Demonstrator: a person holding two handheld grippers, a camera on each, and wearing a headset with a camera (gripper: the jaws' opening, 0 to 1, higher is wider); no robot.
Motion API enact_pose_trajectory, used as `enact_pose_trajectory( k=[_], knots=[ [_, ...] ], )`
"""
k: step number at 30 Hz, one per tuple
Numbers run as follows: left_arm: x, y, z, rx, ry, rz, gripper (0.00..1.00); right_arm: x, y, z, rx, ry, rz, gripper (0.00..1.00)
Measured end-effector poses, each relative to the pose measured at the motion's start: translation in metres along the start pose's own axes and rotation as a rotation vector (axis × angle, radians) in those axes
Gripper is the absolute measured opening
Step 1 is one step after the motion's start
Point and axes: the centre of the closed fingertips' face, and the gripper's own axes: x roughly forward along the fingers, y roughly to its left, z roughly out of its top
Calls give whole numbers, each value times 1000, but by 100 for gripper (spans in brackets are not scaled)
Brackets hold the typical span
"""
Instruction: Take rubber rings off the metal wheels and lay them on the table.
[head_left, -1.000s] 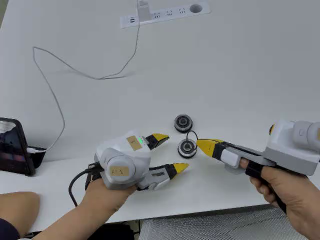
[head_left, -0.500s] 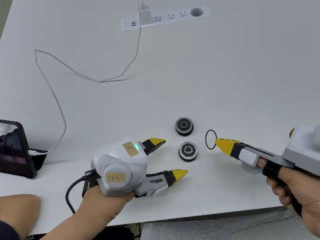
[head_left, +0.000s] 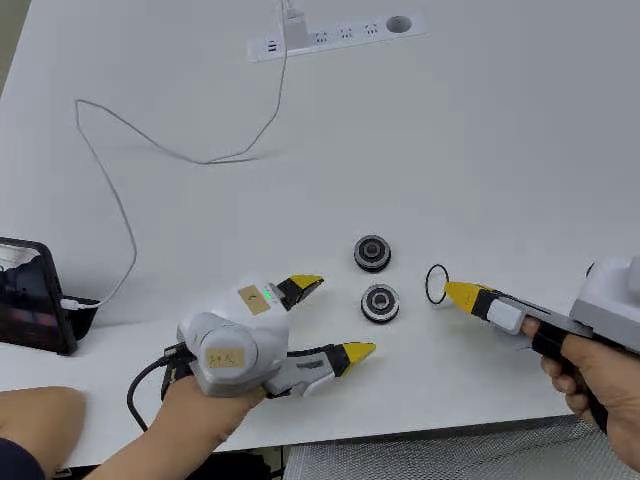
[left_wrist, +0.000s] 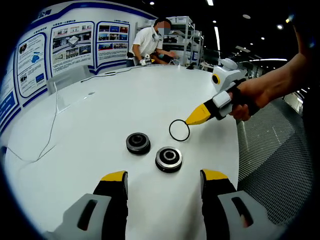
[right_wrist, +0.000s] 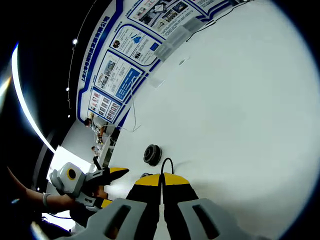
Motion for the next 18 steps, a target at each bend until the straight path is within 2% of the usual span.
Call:
enact_pose_trajectory(
  k=[5, 13, 18],
  knots=[
    [-2, 1, 2, -10, -14, 5, 61, -2, -7, 0, -39, 5, -37, 2],
    [-2, 1, 1, -17, -7, 5, 60, -3, -17, -2, -110, 24, -85, 3],
    [-2, 1, 0, -19, -7, 4, 60, -3, -20, -4, -184, 44, -117, 8]
  ],
)
